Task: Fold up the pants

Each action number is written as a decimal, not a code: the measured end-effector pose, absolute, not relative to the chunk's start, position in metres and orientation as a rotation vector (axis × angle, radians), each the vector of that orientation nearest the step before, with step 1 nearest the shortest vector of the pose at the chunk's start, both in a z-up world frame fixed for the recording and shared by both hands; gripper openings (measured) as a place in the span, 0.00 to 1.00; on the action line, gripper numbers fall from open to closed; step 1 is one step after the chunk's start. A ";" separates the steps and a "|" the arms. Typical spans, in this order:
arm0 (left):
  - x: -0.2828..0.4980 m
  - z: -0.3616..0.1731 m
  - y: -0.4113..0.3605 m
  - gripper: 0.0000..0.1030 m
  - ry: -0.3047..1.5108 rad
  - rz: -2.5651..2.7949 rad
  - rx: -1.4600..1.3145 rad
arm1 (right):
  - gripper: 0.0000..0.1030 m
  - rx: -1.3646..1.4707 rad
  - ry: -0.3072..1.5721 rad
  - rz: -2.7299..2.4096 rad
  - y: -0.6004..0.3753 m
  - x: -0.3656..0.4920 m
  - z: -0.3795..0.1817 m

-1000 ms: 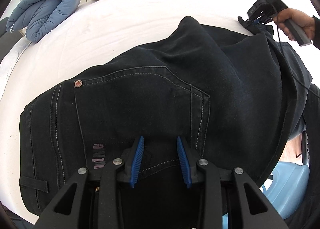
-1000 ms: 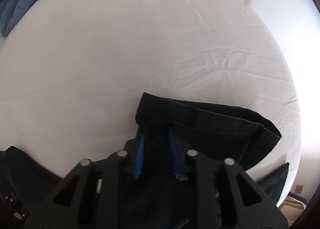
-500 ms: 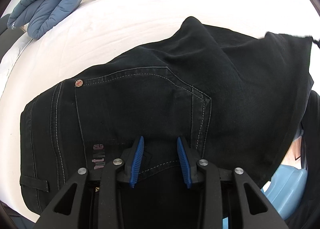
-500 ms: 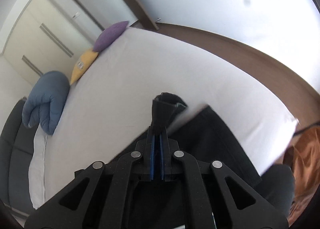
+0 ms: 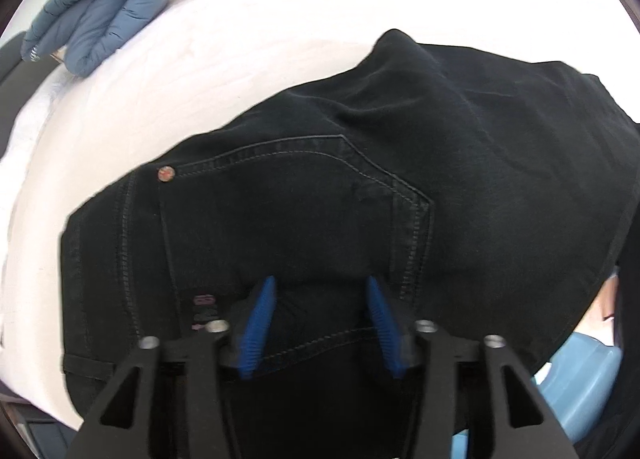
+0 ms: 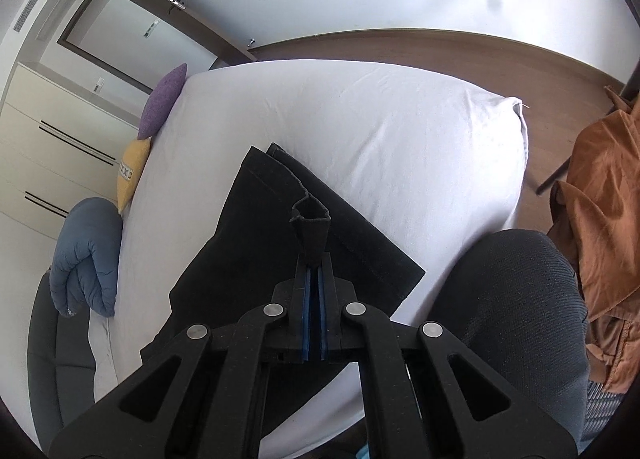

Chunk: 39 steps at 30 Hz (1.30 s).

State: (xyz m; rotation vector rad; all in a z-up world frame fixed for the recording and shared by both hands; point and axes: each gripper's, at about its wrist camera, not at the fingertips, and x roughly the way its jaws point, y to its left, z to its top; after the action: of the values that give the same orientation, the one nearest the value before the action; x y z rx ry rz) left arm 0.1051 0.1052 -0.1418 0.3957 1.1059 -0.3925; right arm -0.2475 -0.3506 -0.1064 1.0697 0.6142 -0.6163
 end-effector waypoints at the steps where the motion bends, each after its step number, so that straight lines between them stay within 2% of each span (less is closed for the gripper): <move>1: 0.106 -0.142 0.103 0.67 1.102 -0.371 0.410 | 0.01 1.077 0.612 -0.618 -0.350 -0.252 -0.107; 13: 0.113 -0.143 0.110 0.74 1.109 -0.380 0.388 | 0.01 1.131 0.645 -0.657 -0.346 -0.279 -0.138; 19: 0.116 -0.147 0.122 0.81 1.097 -0.376 0.357 | 0.01 1.074 0.753 -0.649 -0.352 -0.261 -0.162; 22: 0.115 -0.144 0.122 0.82 1.092 -0.373 0.363 | 0.11 0.979 0.807 -0.649 -0.352 -0.254 -0.148; 24: 0.106 -0.142 0.124 0.82 1.091 -0.370 0.360 | 0.23 0.906 0.814 -0.736 -0.359 -0.259 -0.130; 28: 0.092 -0.125 0.124 0.82 1.033 -0.368 0.362 | 0.26 0.772 0.759 -0.791 -0.366 -0.259 -0.079; 30: 0.091 -0.118 0.117 0.82 1.000 -0.378 0.351 | 0.26 0.732 0.724 -0.646 -0.351 -0.235 -0.058; 33: 0.100 -0.121 0.106 0.82 0.995 -0.386 0.331 | 0.26 0.760 0.740 -0.301 -0.307 -0.170 -0.060; 36: 0.105 -0.137 0.102 0.82 1.023 -0.374 0.330 | 0.26 0.778 0.781 -0.013 -0.252 -0.102 -0.087; 39: 0.106 -0.148 0.121 0.83 1.040 -0.387 0.241 | 0.26 0.828 0.905 0.108 -0.219 -0.051 -0.136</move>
State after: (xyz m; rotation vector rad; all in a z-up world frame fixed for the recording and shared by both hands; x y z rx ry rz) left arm 0.1062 0.1209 -0.1477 0.2408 1.0404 -0.3868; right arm -0.0514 -0.2194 -0.1357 0.8285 0.9046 0.1081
